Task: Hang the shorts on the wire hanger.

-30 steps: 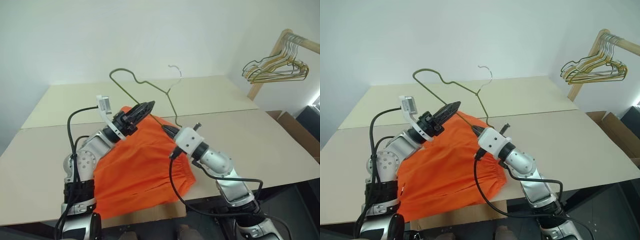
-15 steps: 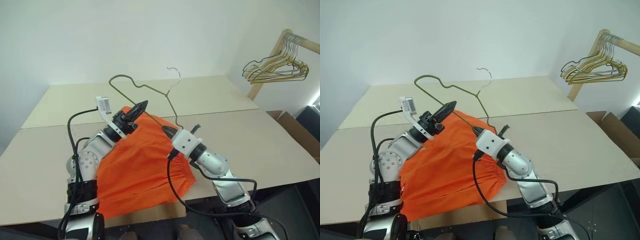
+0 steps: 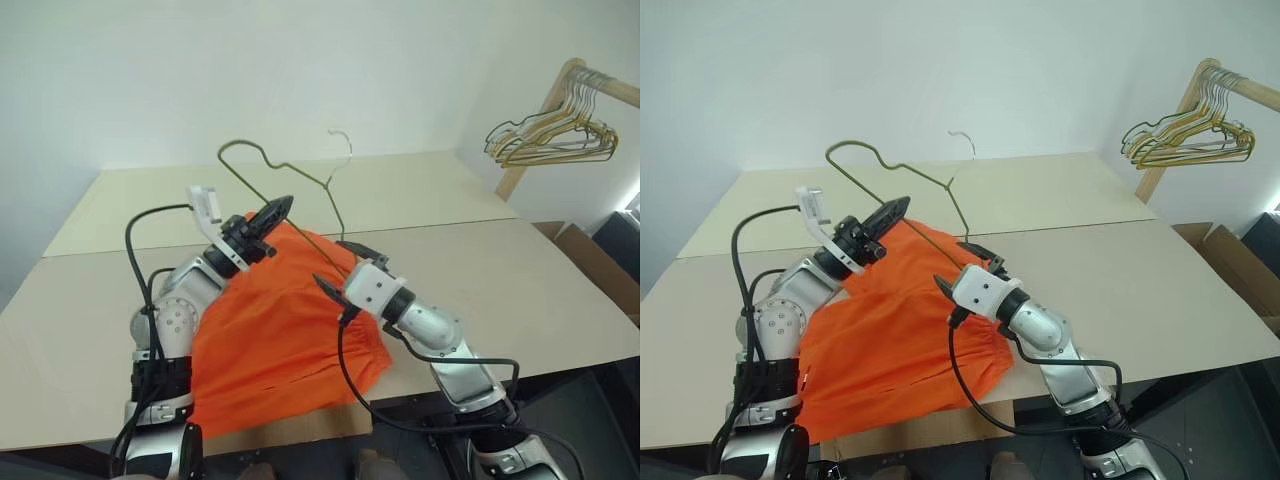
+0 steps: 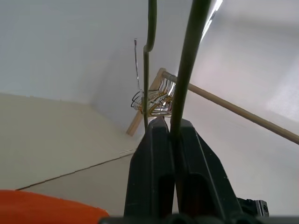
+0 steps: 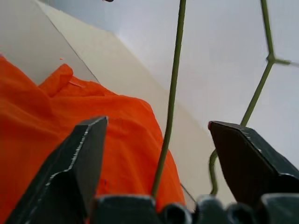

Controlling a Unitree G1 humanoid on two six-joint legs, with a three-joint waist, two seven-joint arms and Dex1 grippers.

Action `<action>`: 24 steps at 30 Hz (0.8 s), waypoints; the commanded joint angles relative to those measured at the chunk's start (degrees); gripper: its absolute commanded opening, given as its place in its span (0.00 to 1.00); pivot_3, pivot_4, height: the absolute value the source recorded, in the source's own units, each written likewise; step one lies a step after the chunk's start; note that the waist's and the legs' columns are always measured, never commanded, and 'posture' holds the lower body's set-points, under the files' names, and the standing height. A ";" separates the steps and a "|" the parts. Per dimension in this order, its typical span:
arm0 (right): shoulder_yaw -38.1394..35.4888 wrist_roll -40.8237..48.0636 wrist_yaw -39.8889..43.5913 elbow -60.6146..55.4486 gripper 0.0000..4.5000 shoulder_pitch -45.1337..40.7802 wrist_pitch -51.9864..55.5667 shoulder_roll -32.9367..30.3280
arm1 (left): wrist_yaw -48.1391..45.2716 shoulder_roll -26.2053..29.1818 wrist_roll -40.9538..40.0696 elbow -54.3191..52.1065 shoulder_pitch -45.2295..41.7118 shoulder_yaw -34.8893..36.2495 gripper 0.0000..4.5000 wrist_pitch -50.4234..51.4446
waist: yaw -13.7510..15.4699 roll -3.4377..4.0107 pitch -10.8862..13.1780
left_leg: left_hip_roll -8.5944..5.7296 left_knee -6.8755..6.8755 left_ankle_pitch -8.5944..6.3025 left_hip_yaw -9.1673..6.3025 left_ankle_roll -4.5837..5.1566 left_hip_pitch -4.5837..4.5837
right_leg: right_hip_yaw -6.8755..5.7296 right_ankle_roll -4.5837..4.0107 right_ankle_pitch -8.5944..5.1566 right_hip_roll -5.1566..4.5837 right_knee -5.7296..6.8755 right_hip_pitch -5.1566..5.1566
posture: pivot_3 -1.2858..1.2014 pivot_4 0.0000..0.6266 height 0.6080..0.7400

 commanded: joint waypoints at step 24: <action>-7.50 39.48 47.65 26.08 0.99 -22.52 37.00 -13.96 | -38.24 12.59 -5.63 5.31 -11.16 0.83 0.00 0.71 | -0.50 0.03 0.10 | 0.14 -0.02 -0.05 0.00 0.07 0.59 | -0.11 0.12 -0.08 0.11 -0.30 0.73 | 0.50 0.00 1.00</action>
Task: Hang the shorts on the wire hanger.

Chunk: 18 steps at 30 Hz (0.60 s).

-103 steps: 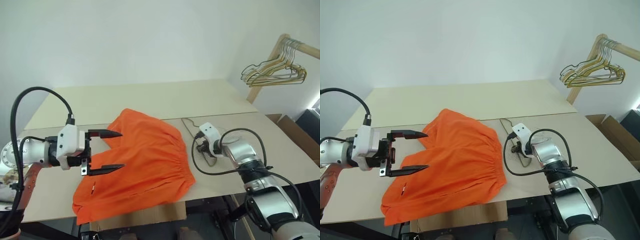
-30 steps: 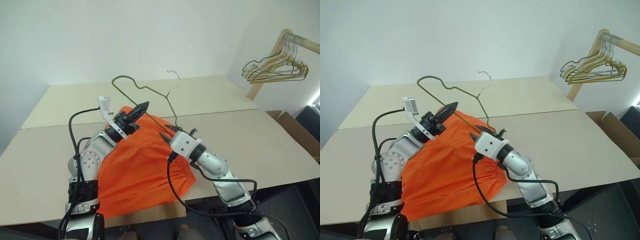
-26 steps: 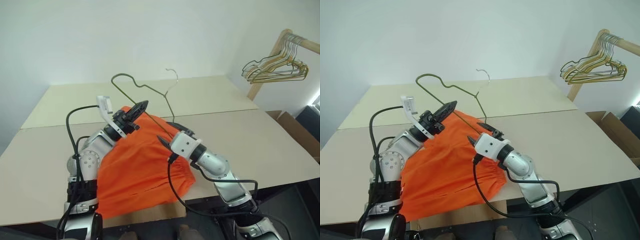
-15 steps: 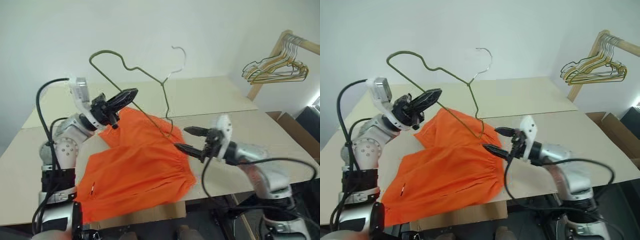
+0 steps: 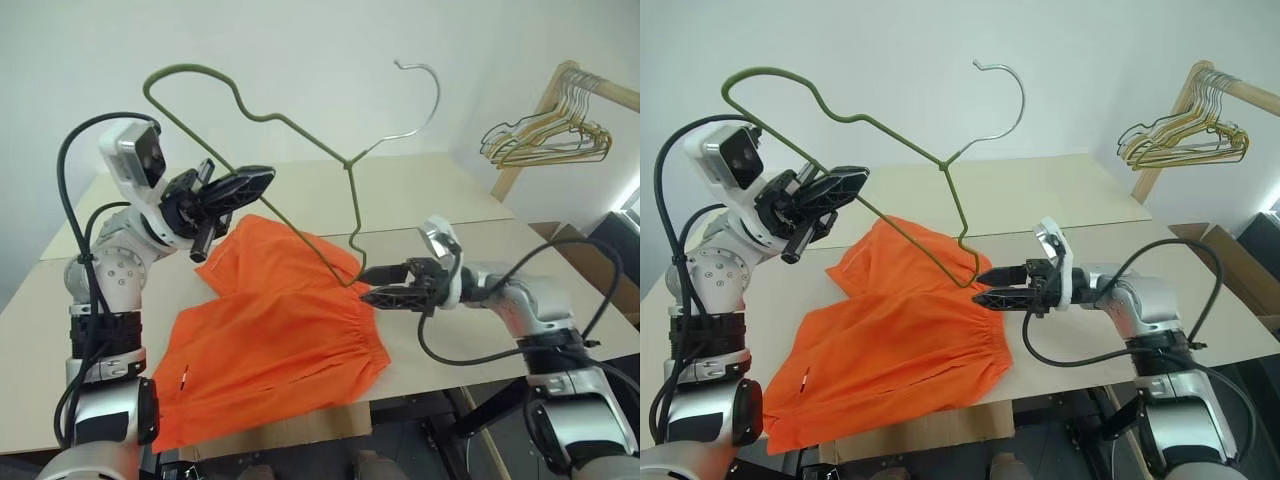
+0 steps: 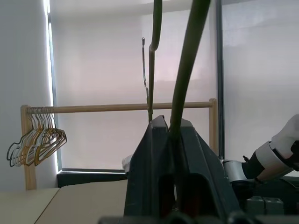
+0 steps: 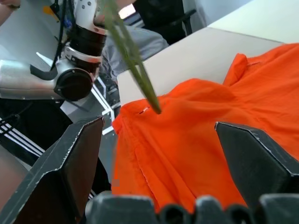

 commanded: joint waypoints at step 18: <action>-2.51 -1.20 1.52 -1.47 0.08 -3.70 -2.34 1.82 | -0.03 -2.76 2.45 -0.36 0.16 -0.49 0.00 -2.49 | 0.27 0.01 0.00 | 0.00 0.00 -0.01 0.00 0.00 0.00 | 0.00 -0.03 0.02 0.00 0.03 -0.02 | 0.50 0.00 1.00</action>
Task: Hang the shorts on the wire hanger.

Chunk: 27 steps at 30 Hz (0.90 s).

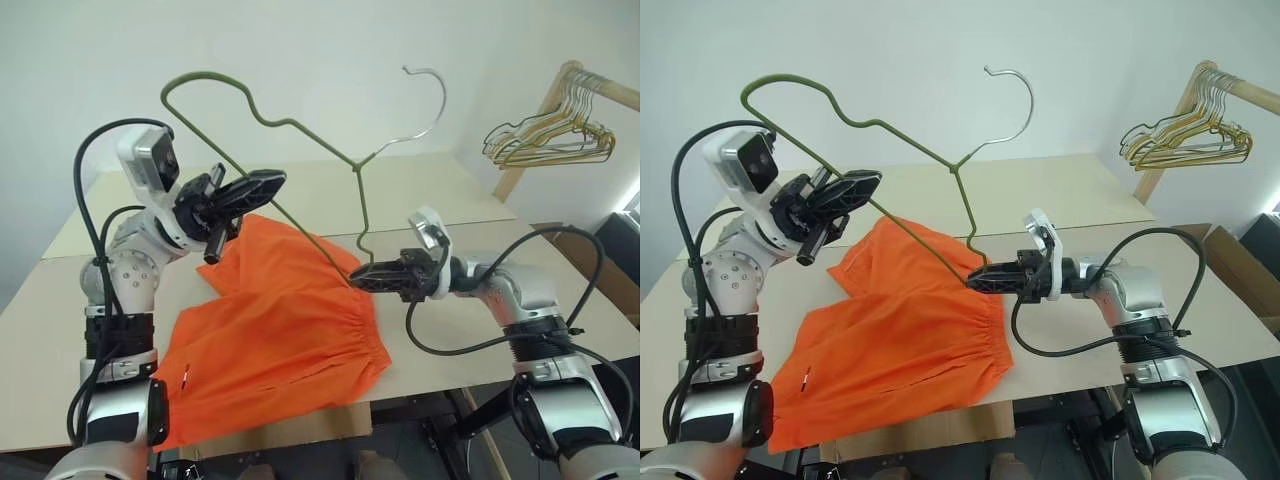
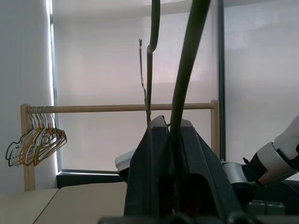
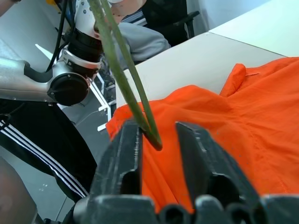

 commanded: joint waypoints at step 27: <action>-2.11 -0.45 1.84 -3.70 0.78 -0.48 -6.06 0.48 | -2.91 -1.12 2.25 1.49 0.43 -0.19 0.00 -4.11 | -0.10 0.04 0.03 | 0.00 0.00 0.00 0.00 0.00 0.01 | 0.00 0.00 0.00 0.00 0.02 -0.01 | 0.50 0.00 1.00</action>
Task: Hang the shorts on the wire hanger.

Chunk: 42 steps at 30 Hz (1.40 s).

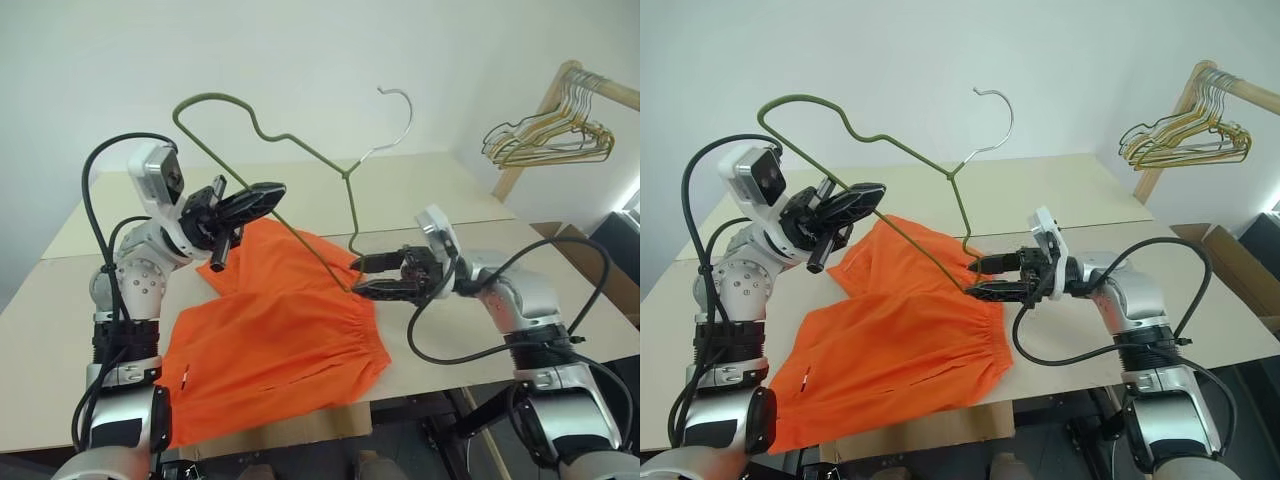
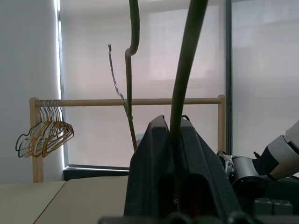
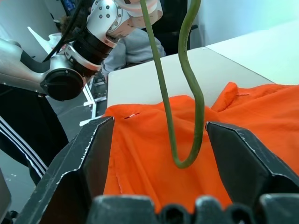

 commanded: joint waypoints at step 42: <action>-8.20 7.97 -4.17 -4.04 0.00 1.02 17.21 -4.75 | 2.84 3.28 17.42 6.67 7.08 -7.51 0.70 -9.78 | 0.48 0.02 0.01 | -0.02 0.00 -0.01 -0.01 0.00 -0.05 | -0.01 -0.01 0.00 -0.01 -0.05 -0.01 | 0.50 0.00 1.00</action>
